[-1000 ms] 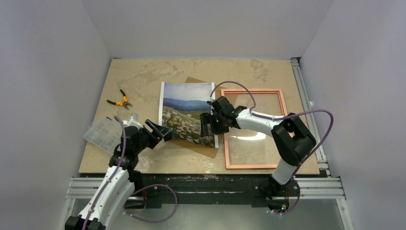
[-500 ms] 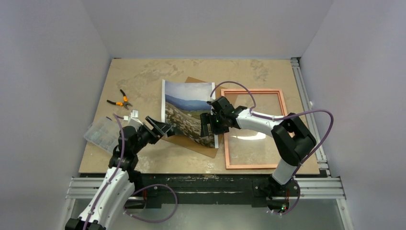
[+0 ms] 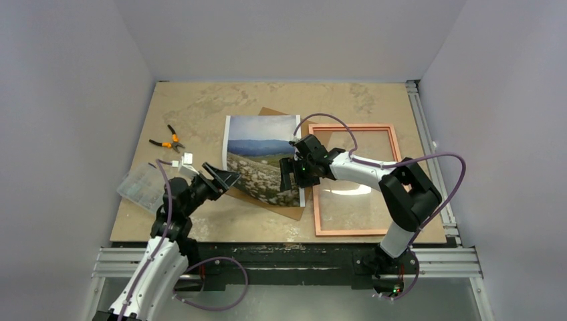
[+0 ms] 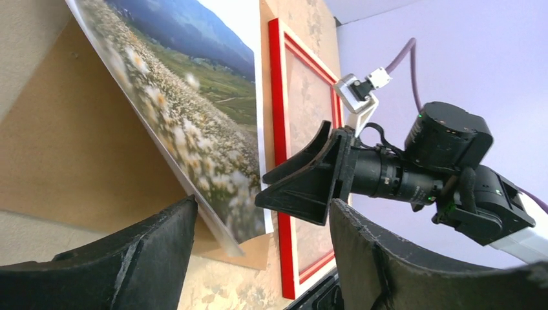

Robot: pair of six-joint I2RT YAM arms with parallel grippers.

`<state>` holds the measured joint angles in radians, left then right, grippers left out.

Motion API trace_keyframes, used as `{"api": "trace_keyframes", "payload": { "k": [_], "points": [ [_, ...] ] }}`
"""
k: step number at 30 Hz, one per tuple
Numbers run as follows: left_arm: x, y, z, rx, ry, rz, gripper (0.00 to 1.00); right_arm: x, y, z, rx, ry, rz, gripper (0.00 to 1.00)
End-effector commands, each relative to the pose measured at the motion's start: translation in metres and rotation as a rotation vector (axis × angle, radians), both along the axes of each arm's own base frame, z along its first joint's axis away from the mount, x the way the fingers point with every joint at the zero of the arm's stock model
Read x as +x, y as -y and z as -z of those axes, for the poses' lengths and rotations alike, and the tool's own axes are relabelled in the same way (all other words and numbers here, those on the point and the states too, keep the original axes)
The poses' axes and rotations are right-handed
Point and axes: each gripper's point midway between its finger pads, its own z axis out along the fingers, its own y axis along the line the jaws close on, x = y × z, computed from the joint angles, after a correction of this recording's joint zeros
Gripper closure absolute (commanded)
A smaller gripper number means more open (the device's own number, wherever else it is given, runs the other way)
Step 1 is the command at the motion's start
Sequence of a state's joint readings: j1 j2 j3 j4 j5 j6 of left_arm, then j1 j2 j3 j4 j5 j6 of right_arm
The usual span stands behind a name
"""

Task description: Put the photo into the frame

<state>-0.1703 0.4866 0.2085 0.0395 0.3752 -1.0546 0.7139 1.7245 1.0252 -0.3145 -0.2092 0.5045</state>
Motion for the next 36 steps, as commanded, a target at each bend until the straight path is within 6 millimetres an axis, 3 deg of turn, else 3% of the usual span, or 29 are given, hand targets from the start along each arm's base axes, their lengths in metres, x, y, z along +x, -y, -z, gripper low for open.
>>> {"api": "trace_keyframes", "payload": {
  "k": [1,3,7,13,17,18,25,29,36],
  "points": [
    [0.004,-0.004,0.010,0.046,-0.043,-0.010,0.29,-0.059,0.040,0.058,-0.181,-0.240,-0.014,0.19],
    [0.002,-0.008,0.030,0.087,-0.128,-0.028,0.29,-0.058,0.040,0.057,-0.179,-0.238,-0.014,0.19],
    [0.003,-0.011,0.044,0.105,-0.169,-0.037,0.37,-0.058,0.040,0.057,-0.177,-0.237,-0.015,0.19],
    [0.000,-0.021,0.059,0.136,-0.244,-0.093,0.71,-0.057,0.037,0.049,-0.156,-0.223,-0.019,0.19],
    [-0.004,-0.026,0.057,0.133,-0.269,-0.129,0.94,-0.055,0.026,0.026,-0.081,-0.197,-0.030,0.17],
    [-0.003,-0.026,0.053,0.121,-0.265,-0.135,1.00,-0.054,0.024,0.018,-0.066,-0.186,-0.031,0.16],
    [0.002,-0.011,0.005,-0.116,-0.195,-0.137,1.00,-0.038,0.027,-0.039,0.032,-0.093,0.006,0.10],
    [0.006,-0.003,-0.032,-0.299,-0.083,-0.118,1.00,-0.025,0.047,-0.067,0.103,-0.060,0.075,0.07],
    [0.000,0.001,-0.070,-0.493,0.020,-0.075,1.00,-0.011,0.087,-0.103,0.204,-0.017,0.174,0.06]
  ]
}}
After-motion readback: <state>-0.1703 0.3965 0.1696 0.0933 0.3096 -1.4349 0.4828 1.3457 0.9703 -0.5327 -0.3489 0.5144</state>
